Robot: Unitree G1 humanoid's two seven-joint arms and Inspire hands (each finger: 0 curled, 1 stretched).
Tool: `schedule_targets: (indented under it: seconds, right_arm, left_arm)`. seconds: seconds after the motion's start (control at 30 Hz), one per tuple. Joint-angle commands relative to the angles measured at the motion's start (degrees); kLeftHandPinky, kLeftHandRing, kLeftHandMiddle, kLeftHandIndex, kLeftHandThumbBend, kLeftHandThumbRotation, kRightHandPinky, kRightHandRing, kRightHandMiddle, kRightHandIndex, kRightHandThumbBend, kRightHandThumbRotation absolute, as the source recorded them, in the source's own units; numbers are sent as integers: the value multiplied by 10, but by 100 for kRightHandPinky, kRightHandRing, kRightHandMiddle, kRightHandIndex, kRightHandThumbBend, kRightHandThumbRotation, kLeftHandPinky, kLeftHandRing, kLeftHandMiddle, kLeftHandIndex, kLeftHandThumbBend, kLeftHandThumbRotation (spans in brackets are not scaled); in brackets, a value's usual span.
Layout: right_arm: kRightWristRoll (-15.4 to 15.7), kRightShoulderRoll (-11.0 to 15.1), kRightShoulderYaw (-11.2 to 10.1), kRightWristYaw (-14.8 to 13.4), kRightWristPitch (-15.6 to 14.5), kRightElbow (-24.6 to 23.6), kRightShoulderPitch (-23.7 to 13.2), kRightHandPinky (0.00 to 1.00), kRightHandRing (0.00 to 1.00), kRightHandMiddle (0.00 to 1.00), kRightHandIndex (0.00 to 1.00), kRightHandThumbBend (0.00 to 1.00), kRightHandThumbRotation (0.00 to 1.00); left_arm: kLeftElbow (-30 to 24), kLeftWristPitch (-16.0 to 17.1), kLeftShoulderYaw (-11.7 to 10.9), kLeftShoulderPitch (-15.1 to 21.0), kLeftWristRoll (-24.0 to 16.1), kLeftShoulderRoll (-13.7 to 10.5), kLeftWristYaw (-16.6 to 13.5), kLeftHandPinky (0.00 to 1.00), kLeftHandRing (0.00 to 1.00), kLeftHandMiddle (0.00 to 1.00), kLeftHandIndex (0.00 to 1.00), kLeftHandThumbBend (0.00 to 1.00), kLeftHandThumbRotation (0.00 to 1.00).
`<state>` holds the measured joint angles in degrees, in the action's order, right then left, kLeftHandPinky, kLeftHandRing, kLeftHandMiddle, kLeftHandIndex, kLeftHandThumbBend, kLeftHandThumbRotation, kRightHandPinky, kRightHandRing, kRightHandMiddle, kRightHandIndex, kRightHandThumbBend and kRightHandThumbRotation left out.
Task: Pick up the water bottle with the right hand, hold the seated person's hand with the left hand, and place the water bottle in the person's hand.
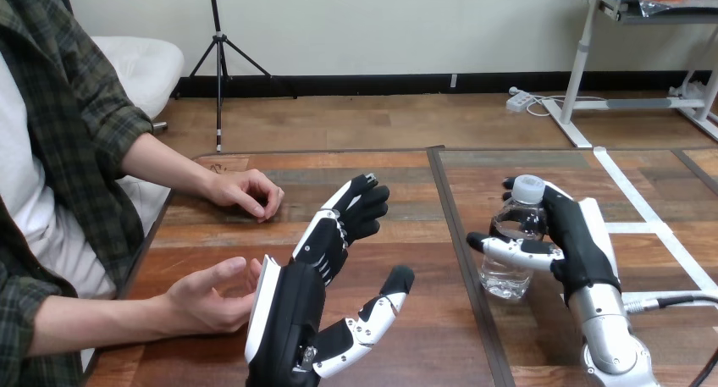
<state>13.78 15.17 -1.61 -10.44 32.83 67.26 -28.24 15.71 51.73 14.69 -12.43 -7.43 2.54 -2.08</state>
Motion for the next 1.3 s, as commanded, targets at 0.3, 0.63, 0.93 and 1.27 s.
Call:
schedule_targets:
  seconds: [0.3,0.63,0.93,1.27]
  right_arm:
    - [98,63,66,-21,-57,-89,-31,66,70,73,72,81,0]
    - [116,79,77,-7,-81,-131,-27,64,68,70,68,86,0]
    - [119,84,86,-1,-98,-159,-17,63,67,70,67,86,0]
    - [118,85,89,7,-117,-176,-10,61,66,69,66,86,0]
  left_arm:
    - [-29,-1,-2,7,-4,7,0,79,82,83,85,48,0]
    - [-27,-3,0,7,-6,11,-1,79,82,83,85,47,0]
    - [-30,-6,3,6,-10,13,-3,78,82,83,86,46,0]
    - [-31,-7,6,4,-7,15,-3,77,82,84,86,45,0]
